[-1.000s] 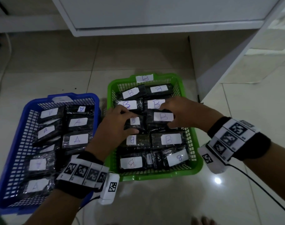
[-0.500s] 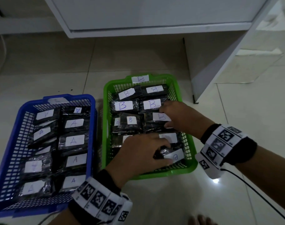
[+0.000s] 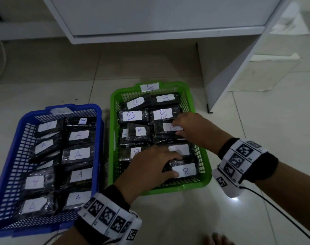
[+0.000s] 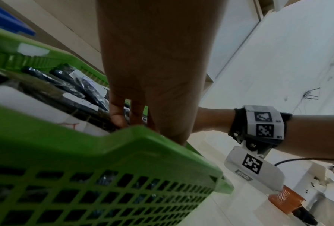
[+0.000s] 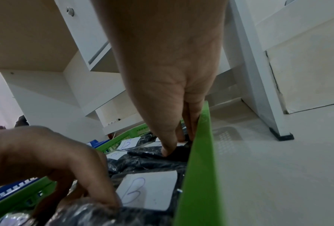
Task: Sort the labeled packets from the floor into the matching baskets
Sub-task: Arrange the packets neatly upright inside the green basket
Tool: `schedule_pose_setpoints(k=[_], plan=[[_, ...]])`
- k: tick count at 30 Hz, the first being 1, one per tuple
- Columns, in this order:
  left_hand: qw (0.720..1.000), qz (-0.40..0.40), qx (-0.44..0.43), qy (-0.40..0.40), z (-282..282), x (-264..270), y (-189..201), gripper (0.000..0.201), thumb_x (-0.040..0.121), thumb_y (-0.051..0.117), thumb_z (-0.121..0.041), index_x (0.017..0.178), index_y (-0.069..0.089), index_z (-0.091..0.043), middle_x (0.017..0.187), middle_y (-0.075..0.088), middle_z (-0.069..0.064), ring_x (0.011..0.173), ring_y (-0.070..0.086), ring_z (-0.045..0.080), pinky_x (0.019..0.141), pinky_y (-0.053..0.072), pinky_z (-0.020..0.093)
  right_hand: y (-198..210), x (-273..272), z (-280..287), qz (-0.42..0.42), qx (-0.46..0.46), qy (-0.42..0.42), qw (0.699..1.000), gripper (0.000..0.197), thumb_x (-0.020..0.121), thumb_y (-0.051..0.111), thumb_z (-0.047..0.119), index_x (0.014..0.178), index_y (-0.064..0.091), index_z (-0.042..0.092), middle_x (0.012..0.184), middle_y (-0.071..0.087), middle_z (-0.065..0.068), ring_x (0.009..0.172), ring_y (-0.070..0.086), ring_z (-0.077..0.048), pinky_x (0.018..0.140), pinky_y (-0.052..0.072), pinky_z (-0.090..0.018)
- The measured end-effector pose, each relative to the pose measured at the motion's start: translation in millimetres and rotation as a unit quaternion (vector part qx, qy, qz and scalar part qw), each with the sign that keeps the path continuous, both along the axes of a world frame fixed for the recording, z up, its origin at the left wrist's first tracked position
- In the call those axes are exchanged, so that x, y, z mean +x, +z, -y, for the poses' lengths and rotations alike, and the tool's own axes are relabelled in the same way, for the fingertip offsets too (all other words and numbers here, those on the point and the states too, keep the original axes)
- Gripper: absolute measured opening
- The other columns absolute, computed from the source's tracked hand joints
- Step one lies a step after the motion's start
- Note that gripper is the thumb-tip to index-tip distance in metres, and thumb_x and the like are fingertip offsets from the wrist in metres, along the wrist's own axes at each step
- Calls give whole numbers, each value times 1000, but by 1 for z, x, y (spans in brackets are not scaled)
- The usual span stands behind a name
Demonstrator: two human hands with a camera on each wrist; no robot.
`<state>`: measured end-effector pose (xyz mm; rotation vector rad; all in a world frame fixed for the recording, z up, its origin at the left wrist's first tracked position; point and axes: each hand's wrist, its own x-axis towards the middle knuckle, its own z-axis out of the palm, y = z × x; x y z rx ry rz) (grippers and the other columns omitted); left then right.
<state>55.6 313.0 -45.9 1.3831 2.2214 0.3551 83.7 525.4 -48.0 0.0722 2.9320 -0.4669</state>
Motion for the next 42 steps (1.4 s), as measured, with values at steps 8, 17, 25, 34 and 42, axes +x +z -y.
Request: schedule_pose_setpoints(k=[8,17,25,34,42], plan=[[974,-71,123,176,31,-40,14,15,94,61,-42,108,64,-38,102,62,-20,99,48,6,78,43,27,6,17,4,-66,-112,17,991,15,86,66,19,101,69,19,98,63,4,86,57,-10,78,52,-30],[994,1,-50,92,86,-48,24,52,75,54,-80,115,62,-48,103,57,-30,99,45,-2,83,42,23,26,30,19,60,-181,30,981,26,69,81,47,81,74,26,75,66,16,66,58,4,58,39,-9],[989,-34,-68,128,86,-31,1,56,77,60,-75,125,55,-48,116,55,-28,111,45,-1,92,37,33,9,28,35,177,-170,55,968,41,55,90,41,91,74,27,85,68,15,71,57,6,57,38,-5],[988,-76,-42,127,78,-23,-4,53,76,47,-86,116,58,-52,112,57,-31,108,49,-5,95,31,35,4,30,36,169,-232,43,957,43,57,89,43,95,74,27,83,67,17,70,57,11,57,37,-6],[970,-31,87,224,81,-50,33,7,92,64,-39,96,68,-36,83,65,-23,73,56,-12,58,36,12,10,29,20,99,-217,-16,971,11,82,74,35,88,74,25,78,69,14,65,58,10,57,38,-1]])
